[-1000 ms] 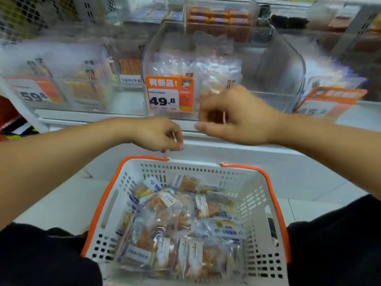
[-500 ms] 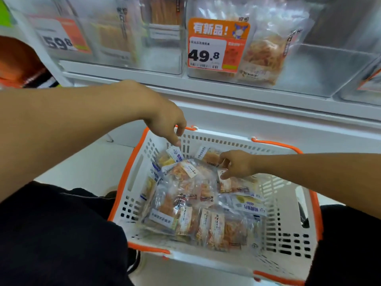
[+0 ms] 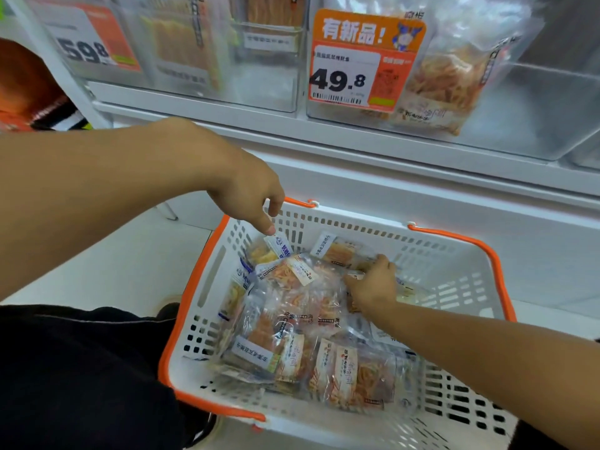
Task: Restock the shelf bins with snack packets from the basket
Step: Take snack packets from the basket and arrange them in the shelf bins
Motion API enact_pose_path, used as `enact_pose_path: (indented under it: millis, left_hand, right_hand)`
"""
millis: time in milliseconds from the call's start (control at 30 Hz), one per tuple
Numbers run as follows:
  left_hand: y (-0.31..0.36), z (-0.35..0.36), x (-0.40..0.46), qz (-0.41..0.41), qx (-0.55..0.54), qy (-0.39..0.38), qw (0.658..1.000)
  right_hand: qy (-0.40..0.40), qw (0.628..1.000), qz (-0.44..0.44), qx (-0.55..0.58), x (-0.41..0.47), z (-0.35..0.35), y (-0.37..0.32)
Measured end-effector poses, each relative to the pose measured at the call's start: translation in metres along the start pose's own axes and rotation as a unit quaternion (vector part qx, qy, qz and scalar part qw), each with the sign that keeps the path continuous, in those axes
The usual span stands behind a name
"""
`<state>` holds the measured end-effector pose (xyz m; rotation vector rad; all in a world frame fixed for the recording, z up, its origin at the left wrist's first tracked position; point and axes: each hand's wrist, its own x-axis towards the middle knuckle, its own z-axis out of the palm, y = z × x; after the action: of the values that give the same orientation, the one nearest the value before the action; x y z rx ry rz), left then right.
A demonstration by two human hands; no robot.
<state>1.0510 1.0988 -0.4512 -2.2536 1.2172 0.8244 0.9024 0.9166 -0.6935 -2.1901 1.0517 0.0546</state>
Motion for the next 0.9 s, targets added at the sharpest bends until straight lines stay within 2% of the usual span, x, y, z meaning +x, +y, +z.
enact_pose_path:
  millis: [100,167,300,500,633,733,800,867,900]
  left_hand:
    - [-0.001,-0.001,0.001,-0.006,-0.001,-0.004,1.000]
    - [0.000,-0.004,0.001,-0.007,-0.004,-0.003,1.000]
    - [-0.002,-0.012,0.001,0.002,-0.017,0.007,1.000]
    - [-0.007,-0.024,-0.009,-0.014,-0.019,0.015,1.000]
    - [-0.010,-0.030,-0.016,-0.005,-0.055,0.041,0.998]
    - [-0.020,-0.029,-0.022,-0.011,-0.074,0.032,0.997]
    - [-0.026,-0.026,-0.026,-0.015,-0.108,0.048,0.993]
    - [-0.035,-0.025,-0.029,0.007,-0.227,0.083,0.970]
    - [-0.041,-0.025,-0.031,0.028,-0.306,0.107,0.946]
  right_hand:
    - [-0.032,0.994,0.080,0.062,0.015,0.002,-0.008]
    - [-0.038,0.990,0.096,0.100,0.021,0.002,-0.015]
    - [-0.068,0.984,0.034,0.162,0.024,0.004,-0.026]
    - [-0.101,0.982,0.031,0.156,0.025,-0.012,-0.034]
    - [-0.116,0.985,-0.096,0.083,0.002,-0.030,-0.050]
    - [-0.134,0.953,-0.265,0.061,-0.018,-0.070,-0.106]
    - [-0.155,0.922,-0.346,0.076,-0.039,-0.103,-0.149]
    - [-0.136,0.903,-0.390,0.115,-0.061,-0.133,-0.183]
    - [-0.129,0.896,-0.401,0.142,-0.071,-0.148,-0.197]
